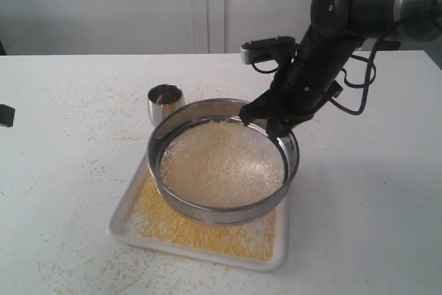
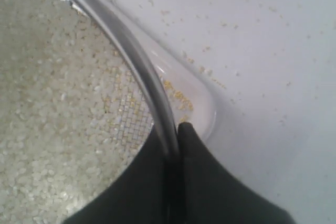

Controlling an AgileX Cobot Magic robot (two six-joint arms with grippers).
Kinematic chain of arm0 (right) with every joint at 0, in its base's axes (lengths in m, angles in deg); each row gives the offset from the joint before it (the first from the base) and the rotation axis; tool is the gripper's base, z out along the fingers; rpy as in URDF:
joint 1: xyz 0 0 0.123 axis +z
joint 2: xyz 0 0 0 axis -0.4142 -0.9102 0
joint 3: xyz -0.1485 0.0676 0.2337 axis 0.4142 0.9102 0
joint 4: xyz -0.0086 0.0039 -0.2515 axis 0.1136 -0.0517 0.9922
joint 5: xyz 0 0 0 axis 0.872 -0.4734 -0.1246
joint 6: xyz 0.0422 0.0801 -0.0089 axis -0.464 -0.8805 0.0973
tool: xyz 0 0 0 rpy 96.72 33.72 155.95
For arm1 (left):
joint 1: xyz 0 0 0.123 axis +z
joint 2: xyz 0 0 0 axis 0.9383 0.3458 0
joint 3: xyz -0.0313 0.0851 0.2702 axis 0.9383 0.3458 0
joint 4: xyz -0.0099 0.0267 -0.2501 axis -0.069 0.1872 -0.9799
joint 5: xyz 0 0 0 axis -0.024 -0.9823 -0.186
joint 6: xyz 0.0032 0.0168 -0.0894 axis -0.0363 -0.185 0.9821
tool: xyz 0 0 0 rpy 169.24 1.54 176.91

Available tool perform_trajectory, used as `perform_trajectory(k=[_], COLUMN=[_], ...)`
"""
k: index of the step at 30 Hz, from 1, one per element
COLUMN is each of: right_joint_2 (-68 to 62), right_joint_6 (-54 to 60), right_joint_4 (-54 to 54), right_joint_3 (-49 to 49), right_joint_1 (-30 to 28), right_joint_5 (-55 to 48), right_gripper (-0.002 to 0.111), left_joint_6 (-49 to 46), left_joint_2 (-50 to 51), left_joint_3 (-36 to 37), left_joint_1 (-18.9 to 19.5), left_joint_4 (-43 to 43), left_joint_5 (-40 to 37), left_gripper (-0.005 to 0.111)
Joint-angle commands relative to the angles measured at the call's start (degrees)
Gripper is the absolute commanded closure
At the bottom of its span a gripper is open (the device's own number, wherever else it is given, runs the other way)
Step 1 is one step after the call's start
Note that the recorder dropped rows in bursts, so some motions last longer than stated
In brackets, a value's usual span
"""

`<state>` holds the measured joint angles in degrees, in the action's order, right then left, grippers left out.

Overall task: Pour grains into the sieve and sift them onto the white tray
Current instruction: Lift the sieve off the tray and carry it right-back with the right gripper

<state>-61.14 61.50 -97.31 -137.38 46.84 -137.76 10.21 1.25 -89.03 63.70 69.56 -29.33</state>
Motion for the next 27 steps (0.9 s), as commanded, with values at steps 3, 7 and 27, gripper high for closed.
perform_trajectory(k=[3, 7, 27], right_joint_2=[0.98, 0.98, -4.40], right_joint_6=[-1.60, -2.96, -5.39], right_joint_4=[-0.83, -0.55, -0.16], right_joint_3=[-5.39, -7.39, -13.80], right_joint_1=[-2.52, -4.96, -17.06], right_joint_5=[-0.09, -1.38, -3.15], right_gripper=[0.108, 0.108, 0.108], left_joint_6=[0.10, 0.10, 0.10], left_joint_2=[-0.38, -0.38, -0.38], left_joint_3=[0.47, 0.47, 0.47], left_joint_1=[0.20, 0.20, 0.20], left_joint_4=[-0.30, -0.30, -0.30], left_joint_5=[-0.26, -0.26, -0.26], left_gripper=[0.107, 0.107, 0.107])
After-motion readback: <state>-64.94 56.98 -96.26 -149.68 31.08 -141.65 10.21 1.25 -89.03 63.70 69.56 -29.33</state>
